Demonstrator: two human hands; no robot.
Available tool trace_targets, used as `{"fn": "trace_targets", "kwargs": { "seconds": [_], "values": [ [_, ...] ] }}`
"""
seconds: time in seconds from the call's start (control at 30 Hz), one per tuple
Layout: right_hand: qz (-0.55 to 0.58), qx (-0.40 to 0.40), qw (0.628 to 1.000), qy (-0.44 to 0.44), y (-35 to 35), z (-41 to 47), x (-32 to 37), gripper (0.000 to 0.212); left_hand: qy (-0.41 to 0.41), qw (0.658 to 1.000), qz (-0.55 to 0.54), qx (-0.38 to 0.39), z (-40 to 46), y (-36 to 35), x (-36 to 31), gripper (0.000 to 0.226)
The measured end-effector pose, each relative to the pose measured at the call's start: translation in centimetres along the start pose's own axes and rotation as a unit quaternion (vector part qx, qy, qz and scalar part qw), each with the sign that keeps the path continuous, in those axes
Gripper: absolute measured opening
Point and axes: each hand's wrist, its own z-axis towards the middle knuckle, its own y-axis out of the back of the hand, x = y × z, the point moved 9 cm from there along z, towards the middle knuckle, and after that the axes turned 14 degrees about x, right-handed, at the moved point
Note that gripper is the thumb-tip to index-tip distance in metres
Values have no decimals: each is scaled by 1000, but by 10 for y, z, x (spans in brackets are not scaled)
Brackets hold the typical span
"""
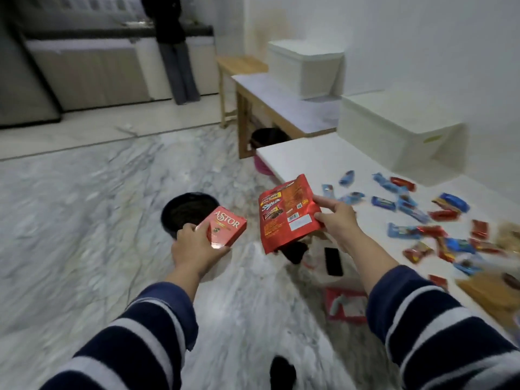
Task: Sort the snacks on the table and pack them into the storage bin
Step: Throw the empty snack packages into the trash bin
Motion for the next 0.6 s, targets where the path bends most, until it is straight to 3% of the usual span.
{"fn": "trace_targets", "kwargs": {
  "seconds": [0.3, 0.6],
  "values": [
    [-30, 133, 990, -25, -129, 162, 7, 47, 131, 991, -33, -17, 103, 24, 85, 78],
    [-63, 196, 976, -66, -212, 302, 2, 48, 233, 965, -117, 23, 201, 21, 142, 86]
  ]
}}
